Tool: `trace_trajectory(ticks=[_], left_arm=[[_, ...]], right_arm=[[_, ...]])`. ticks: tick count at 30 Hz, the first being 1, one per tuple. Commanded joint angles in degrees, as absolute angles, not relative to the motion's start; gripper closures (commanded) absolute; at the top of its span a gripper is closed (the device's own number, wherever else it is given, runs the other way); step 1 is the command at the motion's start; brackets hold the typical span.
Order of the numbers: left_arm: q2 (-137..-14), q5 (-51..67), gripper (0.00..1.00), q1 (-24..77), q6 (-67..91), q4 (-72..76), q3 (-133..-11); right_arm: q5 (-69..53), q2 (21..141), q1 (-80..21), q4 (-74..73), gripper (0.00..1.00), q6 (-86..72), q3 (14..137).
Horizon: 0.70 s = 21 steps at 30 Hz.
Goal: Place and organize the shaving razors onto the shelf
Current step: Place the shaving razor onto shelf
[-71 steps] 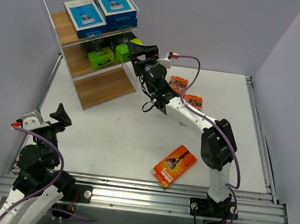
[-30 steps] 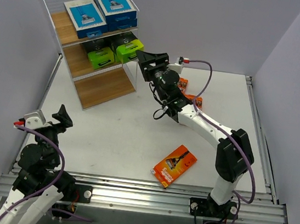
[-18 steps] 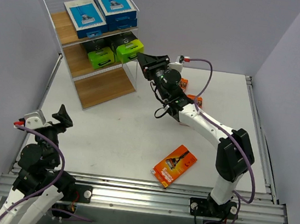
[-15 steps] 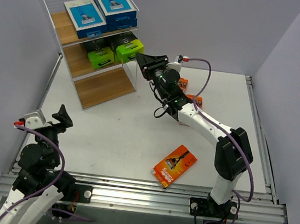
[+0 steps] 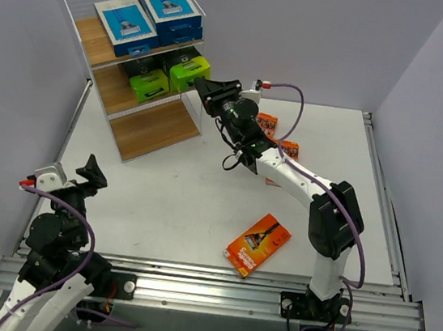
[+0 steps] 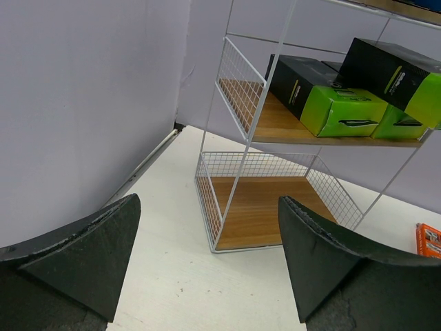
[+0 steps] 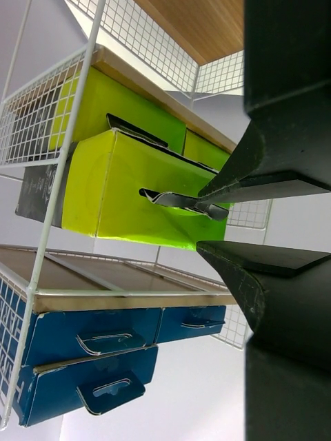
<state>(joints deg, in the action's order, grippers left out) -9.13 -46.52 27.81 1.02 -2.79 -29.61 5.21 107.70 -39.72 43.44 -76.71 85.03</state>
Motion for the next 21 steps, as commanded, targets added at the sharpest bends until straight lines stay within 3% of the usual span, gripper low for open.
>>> trace_trajectory(ticks=[1,11,15,21], left_arm=[[-8.35,-46.32,0.11,28.12,0.79,-1.67,-30.85],[-8.0,-46.32,0.11,28.12,0.7,-1.41,-30.76],[-8.0,-46.23,0.11,28.21,0.7,-1.23,-30.59],[-8.17,-46.14,0.11,28.21,0.53,-0.97,-30.41]], right_arm=[[4.57,108.72,-39.38,47.02,0.75,-77.26,88.85],[3.78,112.5,-39.38,47.46,0.8,-78.4,92.63],[3.87,113.73,-39.38,47.63,0.88,-78.31,94.56],[3.52,116.1,-39.38,47.55,0.89,-78.84,97.47]])
